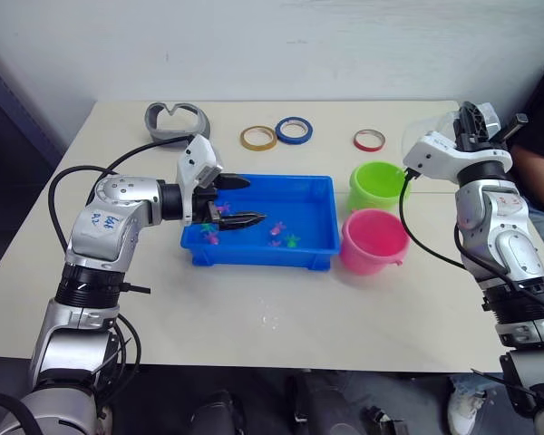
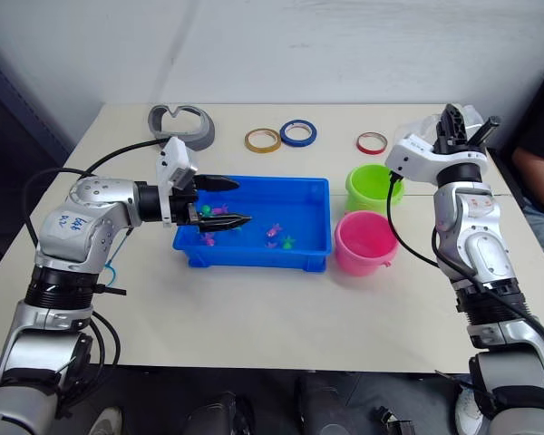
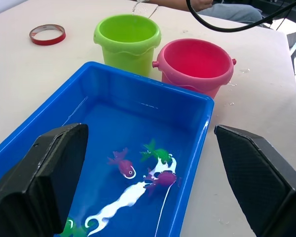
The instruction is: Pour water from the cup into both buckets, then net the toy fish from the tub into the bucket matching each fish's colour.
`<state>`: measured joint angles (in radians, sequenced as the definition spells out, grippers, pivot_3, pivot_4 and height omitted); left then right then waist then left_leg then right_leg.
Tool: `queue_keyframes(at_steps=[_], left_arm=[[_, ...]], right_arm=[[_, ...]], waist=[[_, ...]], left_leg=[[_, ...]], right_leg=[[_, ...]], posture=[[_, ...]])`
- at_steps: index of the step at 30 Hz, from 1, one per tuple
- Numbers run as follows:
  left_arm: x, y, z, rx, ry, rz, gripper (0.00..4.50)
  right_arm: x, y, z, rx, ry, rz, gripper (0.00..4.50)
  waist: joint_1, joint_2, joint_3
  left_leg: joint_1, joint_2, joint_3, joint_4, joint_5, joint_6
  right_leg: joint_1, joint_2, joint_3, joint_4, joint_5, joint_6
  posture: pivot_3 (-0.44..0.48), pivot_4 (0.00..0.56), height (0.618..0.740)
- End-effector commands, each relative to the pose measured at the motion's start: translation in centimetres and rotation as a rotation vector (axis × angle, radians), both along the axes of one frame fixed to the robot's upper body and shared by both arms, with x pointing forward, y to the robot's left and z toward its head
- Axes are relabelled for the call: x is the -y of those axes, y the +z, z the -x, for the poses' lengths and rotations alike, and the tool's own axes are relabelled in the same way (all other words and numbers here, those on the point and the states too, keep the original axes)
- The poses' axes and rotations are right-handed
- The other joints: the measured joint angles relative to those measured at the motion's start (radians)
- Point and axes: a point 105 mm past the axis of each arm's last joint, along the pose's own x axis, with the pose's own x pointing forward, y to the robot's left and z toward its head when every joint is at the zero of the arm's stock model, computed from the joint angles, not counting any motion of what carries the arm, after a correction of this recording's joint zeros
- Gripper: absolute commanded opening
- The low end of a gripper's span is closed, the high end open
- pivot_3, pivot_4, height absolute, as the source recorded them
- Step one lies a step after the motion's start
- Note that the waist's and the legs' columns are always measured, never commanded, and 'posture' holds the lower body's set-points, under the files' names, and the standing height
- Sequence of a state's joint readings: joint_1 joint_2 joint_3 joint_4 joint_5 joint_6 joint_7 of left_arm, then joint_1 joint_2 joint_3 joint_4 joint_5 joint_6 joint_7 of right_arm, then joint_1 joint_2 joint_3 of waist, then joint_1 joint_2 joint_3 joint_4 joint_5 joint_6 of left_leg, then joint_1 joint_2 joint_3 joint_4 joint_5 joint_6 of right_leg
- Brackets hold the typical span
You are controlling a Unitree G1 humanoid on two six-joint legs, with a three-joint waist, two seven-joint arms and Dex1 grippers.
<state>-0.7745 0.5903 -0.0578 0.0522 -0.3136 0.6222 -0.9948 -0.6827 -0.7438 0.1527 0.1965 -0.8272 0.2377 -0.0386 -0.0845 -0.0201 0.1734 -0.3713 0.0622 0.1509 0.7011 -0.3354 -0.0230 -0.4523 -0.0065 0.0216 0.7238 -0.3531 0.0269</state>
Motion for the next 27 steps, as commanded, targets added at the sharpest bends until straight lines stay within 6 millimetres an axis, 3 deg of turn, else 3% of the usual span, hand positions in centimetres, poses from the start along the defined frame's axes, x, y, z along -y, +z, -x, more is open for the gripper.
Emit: queue_keyframes(at_steps=[1, 7, 16, 22, 27], left_arm=[[-0.2, 1.1, 0.4, 0.045, -0.003, 0.012, 4.5], [-0.2, 1.1, 0.4, 0.046, -0.003, 0.011, 4.5], [0.2, 0.9, 0.4, 0.033, -0.019, 0.023, 4.5], [0.6, 0.8, 0.3, 0.01, -0.063, 0.051, 4.5], [0.9, 0.7, 0.1, -0.009, -0.092, 0.071, 4.5]], right_arm=[[0.1, 2.5, 0.6, 0.087, -0.011, 0.024, 0.05], [0.4, 2.3, 0.4, 0.092, -0.023, -0.074, 0.05], [3.7, 2.2, 1.2, 0.137, -0.068, -0.541, 0.05], [6.3, 1.9, 3.8, 0.162, 0.016, -0.943, 0.05], [7.6, -0.3, 7.1, 0.115, 0.097, -1.263, 0.05]], waist=[[0.0, 0.0, 0.0], [-0.001, 0.0, 0.0], [0.002, 0.0, 0.0], [0.004, 0.0, 0.0], [0.006, 0.0, 0.0]], left_leg=[[0.0, 0.0, 0.0, 0.0, 0.0, 0.0], [0.0, 0.0, 0.0, 0.0, 0.0, 0.0], [0.0, 0.0, 0.0, 0.0, 0.0, 0.0], [0.0, 0.0, 0.0, 0.0, 0.0, 0.0], [0.0, 0.0, 0.0, 0.0, 0.0, 0.0]], right_leg=[[0.0, 0.0, 0.0, 0.0, 0.0, 0.0], [0.0, 0.0, 0.0, 0.0, 0.0, 0.0], [0.0, 0.0, 0.001, 0.001, 0.0, 0.0], [-0.001, 0.0, 0.001, 0.001, 0.0, 0.0], [0.0, 0.0, 0.0, 0.001, 0.0, 0.0]], posture=[[0.0, 0.15, 0.693], [0.0, 0.15, 0.693], [0.0, 0.15, 0.693], [0.0, 0.15, 0.693], [0.0, 0.15, 0.693]])
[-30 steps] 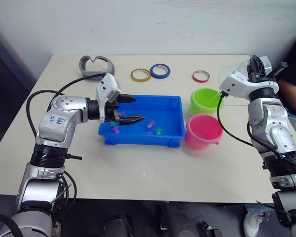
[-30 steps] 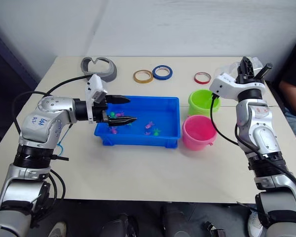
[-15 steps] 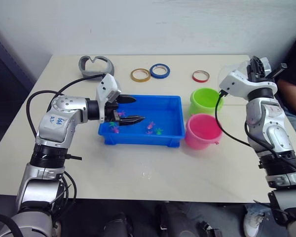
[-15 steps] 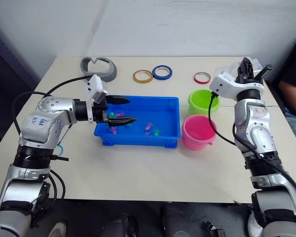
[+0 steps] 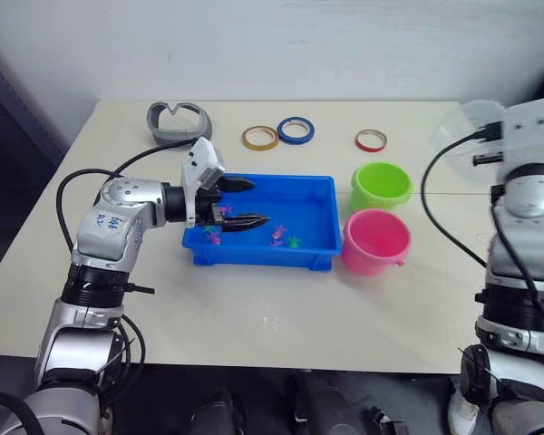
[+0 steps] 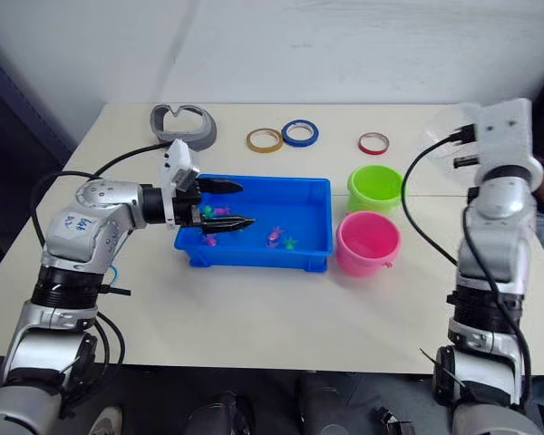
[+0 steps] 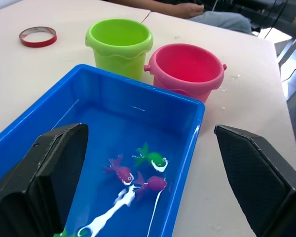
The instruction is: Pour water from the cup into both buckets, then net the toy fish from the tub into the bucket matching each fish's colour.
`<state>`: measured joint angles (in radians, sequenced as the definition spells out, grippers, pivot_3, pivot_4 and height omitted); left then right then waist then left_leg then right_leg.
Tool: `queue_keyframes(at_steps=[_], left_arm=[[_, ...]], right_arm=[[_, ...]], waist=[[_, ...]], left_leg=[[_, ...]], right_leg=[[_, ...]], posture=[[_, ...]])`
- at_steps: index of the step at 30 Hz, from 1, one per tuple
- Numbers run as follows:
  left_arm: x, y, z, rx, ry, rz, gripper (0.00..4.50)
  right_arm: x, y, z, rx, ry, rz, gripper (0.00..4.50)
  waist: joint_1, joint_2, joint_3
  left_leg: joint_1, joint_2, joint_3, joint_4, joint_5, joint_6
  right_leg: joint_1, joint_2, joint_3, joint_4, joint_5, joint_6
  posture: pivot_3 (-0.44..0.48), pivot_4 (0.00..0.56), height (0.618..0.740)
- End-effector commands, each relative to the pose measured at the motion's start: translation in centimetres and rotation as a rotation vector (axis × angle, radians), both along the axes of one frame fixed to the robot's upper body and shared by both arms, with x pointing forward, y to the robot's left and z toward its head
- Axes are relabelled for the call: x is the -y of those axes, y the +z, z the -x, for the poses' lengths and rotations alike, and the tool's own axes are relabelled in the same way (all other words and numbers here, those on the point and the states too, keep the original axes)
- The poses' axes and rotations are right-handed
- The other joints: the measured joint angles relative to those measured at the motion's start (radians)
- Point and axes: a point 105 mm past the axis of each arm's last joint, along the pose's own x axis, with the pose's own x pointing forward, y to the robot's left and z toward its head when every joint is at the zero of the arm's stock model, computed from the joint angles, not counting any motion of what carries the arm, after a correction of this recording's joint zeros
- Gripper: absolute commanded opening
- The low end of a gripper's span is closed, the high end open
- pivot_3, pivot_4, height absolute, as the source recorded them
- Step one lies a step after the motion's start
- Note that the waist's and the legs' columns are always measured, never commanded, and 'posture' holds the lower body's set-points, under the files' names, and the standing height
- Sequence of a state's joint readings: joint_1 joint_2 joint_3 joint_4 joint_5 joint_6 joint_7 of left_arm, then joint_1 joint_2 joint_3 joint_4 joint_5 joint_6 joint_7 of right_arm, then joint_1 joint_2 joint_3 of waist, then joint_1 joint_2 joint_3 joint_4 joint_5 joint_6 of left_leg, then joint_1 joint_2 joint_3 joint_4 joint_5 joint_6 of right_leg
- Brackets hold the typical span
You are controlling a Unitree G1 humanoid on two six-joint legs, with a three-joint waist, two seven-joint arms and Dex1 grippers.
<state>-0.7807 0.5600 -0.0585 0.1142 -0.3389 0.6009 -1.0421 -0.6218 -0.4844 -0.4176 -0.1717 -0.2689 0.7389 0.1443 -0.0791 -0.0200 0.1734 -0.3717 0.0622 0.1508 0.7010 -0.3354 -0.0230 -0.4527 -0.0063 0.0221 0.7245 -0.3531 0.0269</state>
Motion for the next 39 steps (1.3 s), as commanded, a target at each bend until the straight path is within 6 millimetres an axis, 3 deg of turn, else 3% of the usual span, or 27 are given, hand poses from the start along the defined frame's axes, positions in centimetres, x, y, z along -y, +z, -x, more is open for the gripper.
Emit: queue_keyframes(at_steps=[1, 4, 9, 21, 27, 39], left_arm=[[0.4, 1.3, 0.0, 0.036, -0.039, 0.03, 4.5], [0.7, 1.1, -0.2, 0.025, -0.05, 0.043, 4.5], [0.8, 0.9, -0.1, 0.01, -0.057, 0.057, 4.5], [0.6, 1.2, 0.5, 0.008, -0.048, 0.053, 4.5], [0.3, 1.1, 1.1, 0.001, -0.049, 0.039, 4.5], [0.7, 0.5, 2.4, -0.039, -0.112, 0.01, 4.5]], right_arm=[[0.7, -0.7, 3.0, 0.048, 0.057, -0.191, 0.05], [1.0, -3.3, 5.2, 0.033, 0.058, -0.306, 0.05], [0.4, -6.2, 6.8, 0.027, 0.078, -0.441, 0.05], [0.4, -13.1, 6.6, -0.069, -0.016, -0.559, 0.05], [0.7, -14.6, 6.2, -0.091, -0.055, -0.574, 0.05], [1.3, -15.5, 5.9, -0.115, -0.093, -0.575, 0.05]], waist=[[-0.001, 0.0, 0.0], [0.0, 0.0, 0.0], [-0.006, 0.0, 0.0], [-0.004, 0.0, 0.0], [-0.005, 0.0, 0.0], [-0.005, 0.0, 0.0]], left_leg=[[0.0, 0.0, 0.0, 0.0, 0.0, 0.0], [0.0, 0.0, -0.001, -0.001, 0.0, 0.0], [0.001, 0.0, 0.0, -0.001, 0.0, 0.0], [0.001, 0.0, 0.0, -0.002, 0.001, -0.001], [0.001, 0.0, 0.0, -0.002, 0.001, -0.001], [0.001, 0.0, 0.0, -0.002, 0.001, -0.001]], right_leg=[[0.0, 0.0, 0.0, 0.0, 0.0, 0.0], [0.0, 0.0, 0.0, 0.0, 0.0, 0.0], [0.0, 0.0, 0.001, 0.0, 0.0, 0.0], [0.0, 0.002, 0.002, 0.0, 0.0, 0.0], [0.0, 0.002, 0.003, 0.0, 0.0, 0.0], [0.001, 0.002, 0.004, 0.0, 0.0, 0.0]], posture=[[0.0, 0.15, 0.693], [0.0, 0.15, 0.693], [0.0, 0.15, 0.693], [0.0, 0.15, 0.693], [0.0, 0.15, 0.693], [0.0, 0.15, 0.693]])
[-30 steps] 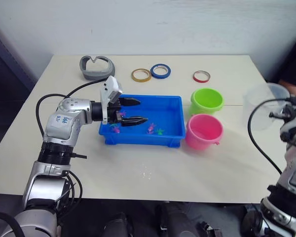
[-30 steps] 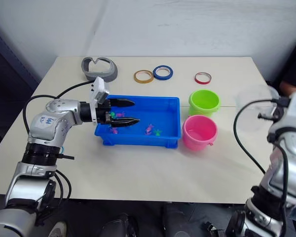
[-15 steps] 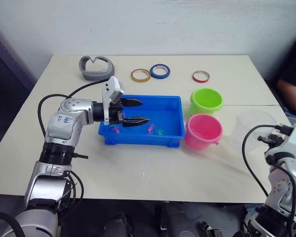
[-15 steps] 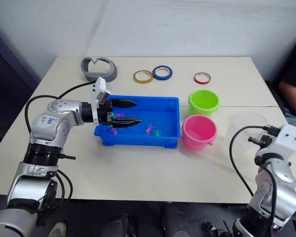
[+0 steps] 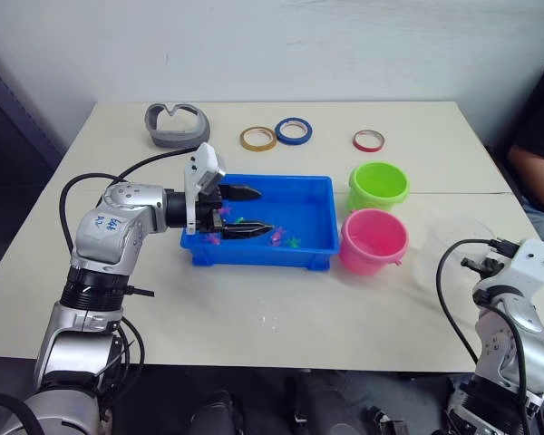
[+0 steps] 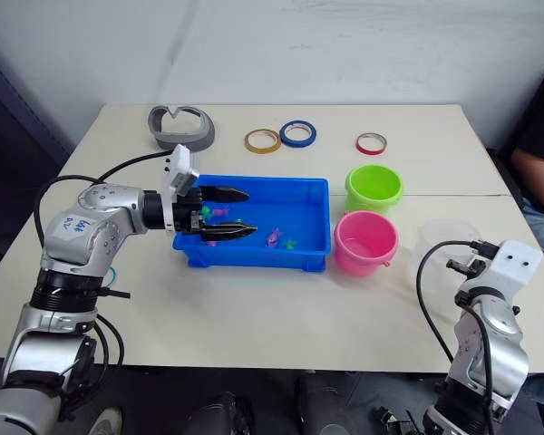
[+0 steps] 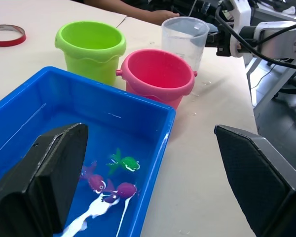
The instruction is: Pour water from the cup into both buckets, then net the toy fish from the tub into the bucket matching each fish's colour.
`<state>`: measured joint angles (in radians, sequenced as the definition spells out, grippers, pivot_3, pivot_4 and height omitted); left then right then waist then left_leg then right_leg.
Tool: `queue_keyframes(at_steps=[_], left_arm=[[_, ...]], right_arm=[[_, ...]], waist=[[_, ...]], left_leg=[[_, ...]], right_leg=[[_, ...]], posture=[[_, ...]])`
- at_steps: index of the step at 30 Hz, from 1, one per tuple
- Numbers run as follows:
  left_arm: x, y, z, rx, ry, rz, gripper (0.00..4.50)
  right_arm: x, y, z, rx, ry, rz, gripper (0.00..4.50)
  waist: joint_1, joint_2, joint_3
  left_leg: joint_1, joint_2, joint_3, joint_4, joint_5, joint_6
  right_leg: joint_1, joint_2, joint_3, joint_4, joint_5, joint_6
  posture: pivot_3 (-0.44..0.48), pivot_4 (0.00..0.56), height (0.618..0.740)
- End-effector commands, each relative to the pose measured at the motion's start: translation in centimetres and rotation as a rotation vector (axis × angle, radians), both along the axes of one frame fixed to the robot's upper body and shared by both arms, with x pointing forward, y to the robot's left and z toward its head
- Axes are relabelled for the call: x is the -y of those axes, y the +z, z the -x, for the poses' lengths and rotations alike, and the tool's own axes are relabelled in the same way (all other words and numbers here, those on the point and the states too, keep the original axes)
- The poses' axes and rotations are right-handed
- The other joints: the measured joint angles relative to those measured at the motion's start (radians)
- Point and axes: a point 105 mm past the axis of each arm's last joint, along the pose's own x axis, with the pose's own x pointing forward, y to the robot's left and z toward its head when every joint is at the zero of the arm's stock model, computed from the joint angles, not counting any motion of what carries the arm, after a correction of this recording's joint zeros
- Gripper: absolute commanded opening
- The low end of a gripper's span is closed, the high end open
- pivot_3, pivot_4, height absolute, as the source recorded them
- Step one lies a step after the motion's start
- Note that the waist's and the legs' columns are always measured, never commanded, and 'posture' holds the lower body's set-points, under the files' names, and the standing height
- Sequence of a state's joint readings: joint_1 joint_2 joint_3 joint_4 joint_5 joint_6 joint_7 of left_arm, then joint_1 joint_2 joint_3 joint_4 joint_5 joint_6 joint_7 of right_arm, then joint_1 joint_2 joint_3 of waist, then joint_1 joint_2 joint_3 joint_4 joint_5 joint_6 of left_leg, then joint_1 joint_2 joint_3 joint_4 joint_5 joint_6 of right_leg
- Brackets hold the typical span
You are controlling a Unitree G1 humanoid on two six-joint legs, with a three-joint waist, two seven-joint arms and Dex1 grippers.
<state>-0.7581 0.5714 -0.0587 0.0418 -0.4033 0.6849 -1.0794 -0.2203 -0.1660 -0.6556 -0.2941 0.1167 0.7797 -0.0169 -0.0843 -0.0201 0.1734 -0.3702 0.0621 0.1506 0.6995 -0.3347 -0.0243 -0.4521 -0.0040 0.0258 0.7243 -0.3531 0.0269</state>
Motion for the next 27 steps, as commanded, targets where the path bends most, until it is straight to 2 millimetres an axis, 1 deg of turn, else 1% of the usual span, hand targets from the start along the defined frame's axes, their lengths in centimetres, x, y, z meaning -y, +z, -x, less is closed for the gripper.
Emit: queue_keyframes(at_steps=[1, 2, 3, 4, 9, 10, 11, 20, 24, 27], left_arm=[[0.1, 0.5, 0.8, 0.022, -0.035, -0.012, 4.5], [0.1, 0.4, 0.7, 0.022, -0.033, -0.012, 4.5], [0.1, 0.5, 0.7, 0.023, -0.033, -0.012, 4.5], [0.1, 0.5, 0.6, 0.023, -0.032, -0.011, 4.5], [0.1, 0.4, 0.5, 0.024, -0.031, -0.012, 4.5], [0.0, 0.4, 0.5, 0.025, -0.031, -0.012, 4.5], [0.0, 0.4, 0.5, 0.025, -0.031, -0.012, 4.5], [-0.1, 0.4, 0.2, 0.029, -0.028, -0.013, 4.5], [0.1, 0.4, 0.1, 0.033, -0.035, -0.011, 4.5], [0.0, 0.4, 0.1, 0.034, -0.033, -0.011, 4.5]], right_arm=[[0.3, 0.3, 0.2, 0.008, -0.012, 0.015, 0.05], [0.3, 0.3, 0.1, 0.005, -0.008, 0.008, 0.78], [0.3, 0.4, 0.2, 0.003, -0.01, 0.016, 1.02], [0.4, 0.4, 0.2, 0.002, -0.01, 0.019, 1.4], [0.7, 0.9, 0.6, 0.0, -0.007, 0.047, 3.83], [0.8, 1.1, 0.8, -0.003, -0.008, 0.059, 4.39], [0.9, 1.2, 1.3, -0.008, -0.011, 0.073, 4.46], [1.3, 1.9, 4.1, -0.086, 0.058, 0.175, 4.46], [0.1, 1.3, 4.2, -0.143, 0.177, 0.176, 4.46], [-0.5, 1.2, 5.0, -0.199, 0.265, 0.176, 4.46]], waist=[[0.0, 0.0, 0.0], [0.0, 0.0, 0.0], [0.001, 0.0, 0.0], [0.001, 0.0, 0.0], [0.001, 0.0, 0.0], [0.001, 0.0, 0.0], [0.002, 0.0, 0.0], [0.002, 0.0, 0.0], [0.001, 0.0, 0.0], [0.004, 0.0, 0.0]], left_leg=[[0.0, 0.0, 0.0, 0.0, 0.0, 0.0], [0.0, 0.0, 0.0, 0.0, 0.0, 0.0], [0.0, 0.0, 0.0, 0.0, 0.0, 0.0], [0.0, 0.0, 0.0, 0.0, 0.0, 0.0], [0.0, 0.0, 0.0, 0.0, 0.0, 0.0], [0.0, 0.0, 0.0, 0.0, 0.0, 0.0], [0.0, 0.0, 0.0, 0.0, 0.0, 0.0], [0.0, 0.0, 0.0, -0.001, 0.0, 0.0], [0.0, 0.0, 0.0, -0.001, 0.0, 0.0], [0.0, 0.0, -0.001, -0.001, 0.0, 0.0]], right_leg=[[0.0, 0.0, 0.0, 0.0, 0.0, 0.0], [0.0, 0.0, 0.0, 0.0, 0.0, 0.0], [0.0, 0.0, 0.0, 0.0, 0.0, 0.0], [0.0, 0.0, 0.0, 0.0, 0.0, 0.0], [0.0, 0.0, 0.0, 0.0, 0.0, 0.0], [0.0, 0.0, 0.0, 0.0, 0.0, 0.0], [0.0, 0.0, 0.0, 0.0, 0.0, 0.0], [0.0, 0.001, 0.001, -0.001, 0.0, 0.001], [0.0, 0.001, 0.001, -0.001, 0.0, 0.001], [0.001, 0.001, 0.001, -0.001, 0.0, 0.001]], posture=[[0.0, 0.15, 0.693], [0.0, 0.15, 0.693], [0.0, 0.15, 0.693], [0.0, 0.15, 0.693], [0.0, 0.15, 0.693], [0.0, 0.15, 0.693], [0.0, 0.15, 0.693], [0.0, 0.15, 0.693], [0.0, 0.15, 0.693], [0.0, 0.15, 0.693]])
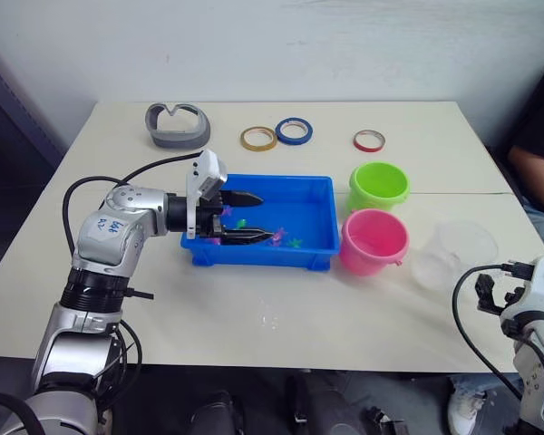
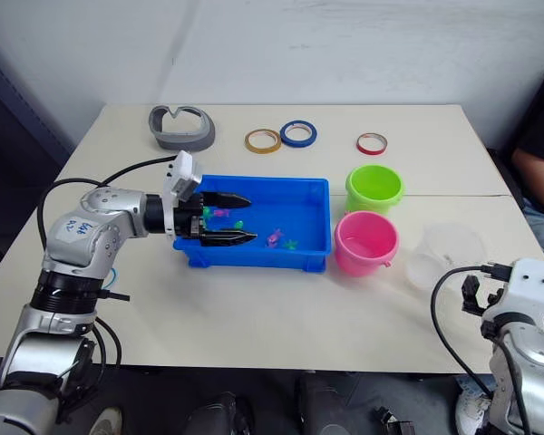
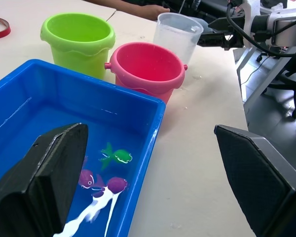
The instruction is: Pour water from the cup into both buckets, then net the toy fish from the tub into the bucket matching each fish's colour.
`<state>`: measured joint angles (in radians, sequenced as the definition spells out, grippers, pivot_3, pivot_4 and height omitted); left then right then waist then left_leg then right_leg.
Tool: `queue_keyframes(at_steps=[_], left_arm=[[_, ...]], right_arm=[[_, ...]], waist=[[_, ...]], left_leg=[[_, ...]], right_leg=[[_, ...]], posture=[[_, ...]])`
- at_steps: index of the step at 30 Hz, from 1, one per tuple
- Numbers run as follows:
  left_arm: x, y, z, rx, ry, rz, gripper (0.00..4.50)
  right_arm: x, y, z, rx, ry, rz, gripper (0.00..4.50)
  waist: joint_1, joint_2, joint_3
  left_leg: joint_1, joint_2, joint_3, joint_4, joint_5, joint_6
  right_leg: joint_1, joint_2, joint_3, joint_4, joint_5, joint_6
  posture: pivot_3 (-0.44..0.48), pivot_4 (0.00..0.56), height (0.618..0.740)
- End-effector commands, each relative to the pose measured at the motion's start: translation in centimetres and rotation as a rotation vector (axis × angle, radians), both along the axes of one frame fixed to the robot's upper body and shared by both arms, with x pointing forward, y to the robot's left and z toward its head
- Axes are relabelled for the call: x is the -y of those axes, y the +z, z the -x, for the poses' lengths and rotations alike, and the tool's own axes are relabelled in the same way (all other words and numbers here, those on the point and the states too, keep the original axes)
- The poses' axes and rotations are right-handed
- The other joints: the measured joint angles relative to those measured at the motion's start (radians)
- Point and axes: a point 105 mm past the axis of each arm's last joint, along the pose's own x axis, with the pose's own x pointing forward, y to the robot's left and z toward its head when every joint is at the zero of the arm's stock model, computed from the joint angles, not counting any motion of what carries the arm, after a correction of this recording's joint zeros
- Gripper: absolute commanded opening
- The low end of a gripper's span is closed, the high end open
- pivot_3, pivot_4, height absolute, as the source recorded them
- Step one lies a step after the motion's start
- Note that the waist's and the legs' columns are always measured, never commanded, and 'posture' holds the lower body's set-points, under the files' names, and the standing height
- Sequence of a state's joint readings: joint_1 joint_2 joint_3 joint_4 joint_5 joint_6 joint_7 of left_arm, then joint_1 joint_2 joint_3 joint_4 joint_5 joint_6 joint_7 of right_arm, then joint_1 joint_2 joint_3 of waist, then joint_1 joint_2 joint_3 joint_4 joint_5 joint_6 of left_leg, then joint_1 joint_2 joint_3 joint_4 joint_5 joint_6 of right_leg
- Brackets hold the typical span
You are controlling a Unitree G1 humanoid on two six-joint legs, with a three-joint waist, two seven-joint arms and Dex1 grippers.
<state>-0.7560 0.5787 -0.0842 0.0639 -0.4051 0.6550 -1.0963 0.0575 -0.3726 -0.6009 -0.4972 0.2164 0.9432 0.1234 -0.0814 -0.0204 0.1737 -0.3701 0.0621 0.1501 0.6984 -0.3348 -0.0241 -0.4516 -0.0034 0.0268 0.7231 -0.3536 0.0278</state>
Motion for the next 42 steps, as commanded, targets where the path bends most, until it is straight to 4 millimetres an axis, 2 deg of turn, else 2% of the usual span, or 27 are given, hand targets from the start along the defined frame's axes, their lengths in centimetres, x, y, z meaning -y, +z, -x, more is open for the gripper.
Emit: queue_keyframes(at_steps=[1, 5, 8, 12, 14, 17, 22, 26, 32, 35, 42], left_arm=[[-0.2, 0.9, 0.0, 0.04, -0.01, 0.003, 4.5], [-0.6, 0.6, 0.0, 0.036, 0.008, 0.0, 4.5], [-1.4, 0.8, -0.2, 0.036, 0.056, 0.019, 4.5], [-3.3, 2.0, -0.8, 0.043, 0.169, 0.073, 4.5], [-4.9, 2.3, -1.1, 0.051, 0.248, 0.072, 4.5], [-7.7, 1.8, -1.3, 0.049, 0.366, 0.035, 4.5], [-11.8, 0.7, -1.2, 0.01, 0.555, 0.012, 4.5], [-13.1, -0.8, -1.5, -0.002, 0.632, -0.01, 4.5], [-14.4, -3.8, -2.3, -0.03, 0.78, -0.056, 4.5], [-15.1, -4.6, -2.9, -0.03, 0.86, -0.076, 4.5], [-18.7, -7.3, -3.7, -0.072, 1.044, -0.121, 4.5]], right_arm=[[-1.0, 1.6, 0.9, -0.019, 0.123, 0.034, 4.46], [-2.1, 2.3, 2.3, -0.113, 0.313, 0.053, 4.46], [-2.4, 4.2, 3.6, -0.157, 0.463, 0.069, 4.46], [-6.2, 8.0, 4.2, -0.122, 0.792, 0.055, 4.46], [-8.6, 9.9, 3.8, -0.091, 0.959, 0.053, 4.46], [-11.9, 11.5, 2.6, -0.066, 1.16, 0.063, 4.46], [-16.3, 12.2, 0.8, -0.02, 1.372, 0.042, 4.46], [-17.7, 11.9, -0.1, -0.019, 1.433, 0.038, 4.46], [-18.1, 10.6, -0.5, -0.027, 1.446, 0.041, 4.46], [-18.0, 10.5, -0.1, -0.025, 1.448, 0.028, 4.46], [-18.9, 10.5, 1.0, -0.023, 1.516, 0.024, 4.46]], waist=[[0.002, 0.0, 0.0], [0.001, -0.002, 0.001], [0.003, -0.002, 0.001], [-0.003, -0.011, 0.007], [-0.009, -0.015, 0.009], [-0.008, -0.018, 0.01], [0.004, -0.02, 0.013], [0.032, -0.02, 0.013], [0.052, -0.02, 0.013], [0.053, -0.02, 0.013], [0.047, -0.02, 0.013]], left_leg=[[0.0, 0.0, 0.0, 0.0, 0.0, 0.0], [0.0, 0.0, -0.001, -0.001, 0.0, 0.0], [0.001, 0.0, -0.002, -0.001, -0.001, 0.001], [0.002, 0.001, -0.003, -0.001, -0.001, 0.002], [0.003, 0.002, -0.003, -0.001, -0.001, 0.002], [0.003, 0.002, -0.004, -0.002, -0.001, 0.002], [-0.001, 0.002, -0.006, -0.004, -0.002, 0.003], [-0.003, 0.001, -0.006, -0.004, -0.005, 0.007], [-0.006, 0.001, -0.006, -0.004, -0.007, 0.011], [-0.007, 0.001, -0.008, -0.002, -0.007, 0.01], [-0.006, 0.002, -0.009, -0.001, -0.007, 0.01]], right_leg=[[0.0, 0.0, 0.0, 0.0, 0.0, 0.0], [0.001, 0.0, 0.0, -0.002, 0.0, 0.001], [0.003, 0.0, -0.001, -0.003, 0.0, 0.001], [0.005, 0.001, -0.001, -0.005, 0.0, 0.003], [0.007, 0.002, -0.001, -0.007, 0.001, 0.003], [0.007, 0.003, -0.001, -0.009, 0.003, 0.003], [0.006, 0.002, -0.003, -0.014, 0.004, 0.002], [0.006, -0.004, -0.009, -0.02, 0.003, 0.002], [0.006, -0.006, -0.013, -0.027, 0.003, 0.002], [0.007, -0.006, -0.015, -0.026, 0.003, 0.002], [0.007, -0.006, -0.016, -0.023, 0.004, 0.002]], posture=[[0.0, 0.15, 0.693], [0.0, 0.15, 0.693], [0.0, 0.15, 0.693], [0.0, 0.15, 0.693], [0.0, 0.15, 0.693], [0.0, 0.15, 0.693], [0.0, 0.15, 0.693], [0.0, 0.15, 0.693], [0.0, 0.15, 0.693], [0.0, 0.15, 0.693], [0.0, 0.15, 0.693]])
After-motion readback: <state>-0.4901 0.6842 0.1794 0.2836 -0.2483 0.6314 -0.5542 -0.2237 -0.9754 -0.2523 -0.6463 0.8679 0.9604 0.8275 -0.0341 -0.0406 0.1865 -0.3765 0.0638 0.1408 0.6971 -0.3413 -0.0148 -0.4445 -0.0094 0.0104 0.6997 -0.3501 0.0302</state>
